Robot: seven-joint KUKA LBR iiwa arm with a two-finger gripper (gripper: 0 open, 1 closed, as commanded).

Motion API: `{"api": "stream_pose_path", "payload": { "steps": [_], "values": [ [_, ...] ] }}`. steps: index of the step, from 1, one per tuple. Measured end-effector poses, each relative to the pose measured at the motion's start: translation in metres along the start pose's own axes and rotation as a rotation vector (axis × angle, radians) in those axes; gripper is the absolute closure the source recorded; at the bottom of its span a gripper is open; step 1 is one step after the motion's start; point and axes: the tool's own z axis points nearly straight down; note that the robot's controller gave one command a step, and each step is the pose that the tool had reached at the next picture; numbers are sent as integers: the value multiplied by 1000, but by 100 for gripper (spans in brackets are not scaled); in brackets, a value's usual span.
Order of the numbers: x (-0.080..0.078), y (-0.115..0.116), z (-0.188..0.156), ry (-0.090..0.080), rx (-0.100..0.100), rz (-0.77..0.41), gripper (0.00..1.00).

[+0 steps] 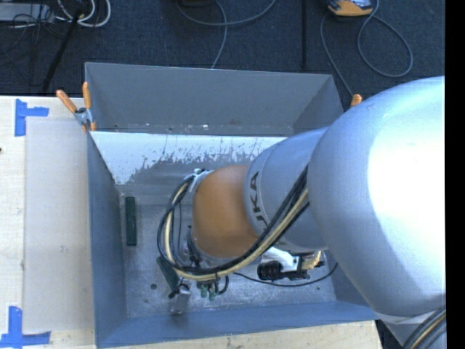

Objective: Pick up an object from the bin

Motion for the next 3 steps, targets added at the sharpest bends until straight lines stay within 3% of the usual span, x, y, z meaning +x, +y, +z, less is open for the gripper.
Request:
{"api": "stream_pose_path", "payload": {
  "steps": [3],
  "values": [
    [0, -1, 1, -5, -5, 15, 0]
  ]
}}
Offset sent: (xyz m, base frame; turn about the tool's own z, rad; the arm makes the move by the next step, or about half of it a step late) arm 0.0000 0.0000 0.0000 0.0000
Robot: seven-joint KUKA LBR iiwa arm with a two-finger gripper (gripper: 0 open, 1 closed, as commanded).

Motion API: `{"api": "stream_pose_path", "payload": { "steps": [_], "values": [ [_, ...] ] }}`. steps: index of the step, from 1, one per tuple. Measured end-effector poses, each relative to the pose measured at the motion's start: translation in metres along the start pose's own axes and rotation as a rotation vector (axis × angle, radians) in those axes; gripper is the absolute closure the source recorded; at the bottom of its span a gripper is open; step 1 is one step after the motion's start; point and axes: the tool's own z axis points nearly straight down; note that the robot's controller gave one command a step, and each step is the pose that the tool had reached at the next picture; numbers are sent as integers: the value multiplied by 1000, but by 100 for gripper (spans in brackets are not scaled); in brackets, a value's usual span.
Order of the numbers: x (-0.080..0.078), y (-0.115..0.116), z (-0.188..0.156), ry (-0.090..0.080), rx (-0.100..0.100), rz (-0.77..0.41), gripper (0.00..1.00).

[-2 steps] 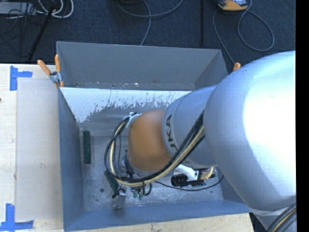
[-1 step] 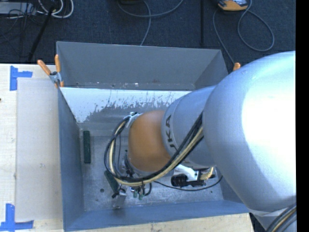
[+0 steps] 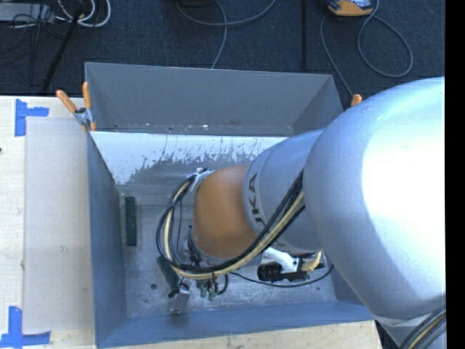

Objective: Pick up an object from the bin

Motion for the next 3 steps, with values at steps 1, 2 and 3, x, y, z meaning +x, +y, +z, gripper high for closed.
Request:
{"api": "stream_pose_path", "payload": {
  "steps": [1, 2, 3],
  "values": [
    [0, 0, 0, 0, 0, 8, 0],
    [0, 0, 0, -1, -1, 9, 100],
    [-2, 0, -69, -7, -3, 9, 100]
  ]
}}
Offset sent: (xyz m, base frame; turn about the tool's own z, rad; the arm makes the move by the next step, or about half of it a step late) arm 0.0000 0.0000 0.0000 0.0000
